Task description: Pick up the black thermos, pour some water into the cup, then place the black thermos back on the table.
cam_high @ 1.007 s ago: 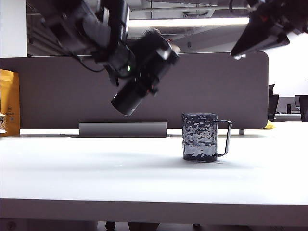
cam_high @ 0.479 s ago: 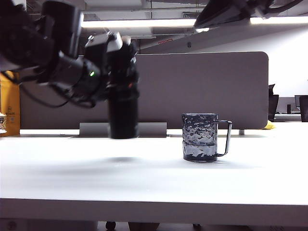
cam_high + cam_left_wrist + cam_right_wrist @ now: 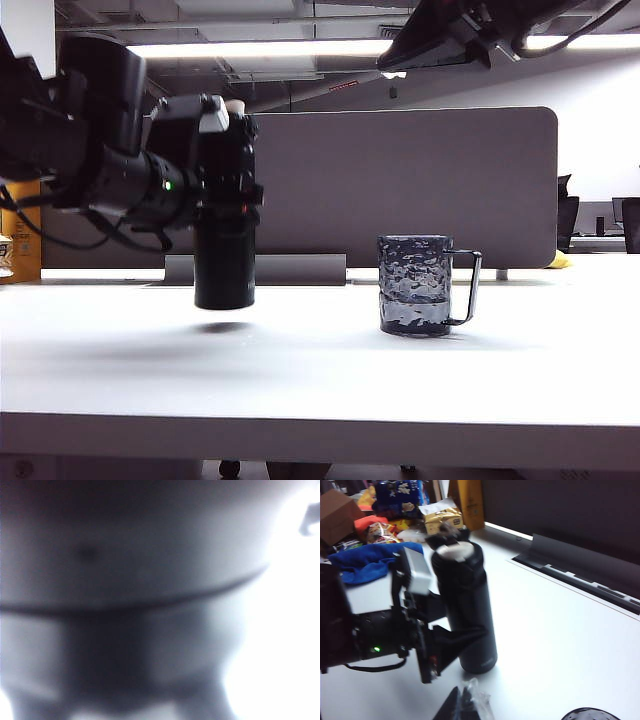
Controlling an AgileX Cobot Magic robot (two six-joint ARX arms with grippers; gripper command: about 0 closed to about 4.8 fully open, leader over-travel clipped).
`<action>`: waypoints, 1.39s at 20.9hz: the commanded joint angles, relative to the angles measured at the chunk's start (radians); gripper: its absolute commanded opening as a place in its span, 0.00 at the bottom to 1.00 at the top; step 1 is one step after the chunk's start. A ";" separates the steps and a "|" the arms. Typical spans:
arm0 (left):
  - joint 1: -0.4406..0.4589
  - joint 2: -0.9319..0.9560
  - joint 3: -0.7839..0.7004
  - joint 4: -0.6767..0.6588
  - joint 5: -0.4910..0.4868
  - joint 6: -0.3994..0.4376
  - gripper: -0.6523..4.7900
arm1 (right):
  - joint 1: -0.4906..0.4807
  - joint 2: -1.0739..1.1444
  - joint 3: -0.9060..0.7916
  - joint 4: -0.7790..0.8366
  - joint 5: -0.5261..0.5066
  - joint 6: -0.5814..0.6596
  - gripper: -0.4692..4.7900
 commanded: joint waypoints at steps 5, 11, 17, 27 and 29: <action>-0.002 0.093 0.007 0.112 0.008 -0.074 0.11 | 0.003 -0.002 0.006 -0.091 -0.028 0.003 0.08; -0.003 0.093 0.007 0.079 0.089 -0.116 0.19 | 0.003 -0.003 0.006 -0.089 -0.033 -0.002 0.08; -0.003 0.092 0.007 0.017 0.095 -0.033 0.80 | 0.003 -0.003 0.006 -0.090 -0.033 -0.005 0.08; -0.003 -0.185 -0.135 -0.165 0.114 -0.053 1.00 | -0.007 -0.161 0.005 -0.364 0.087 -0.060 0.08; -0.003 -0.345 -0.198 -0.325 0.151 -0.148 0.90 | -0.007 -0.262 -0.023 -0.409 0.091 -0.019 0.08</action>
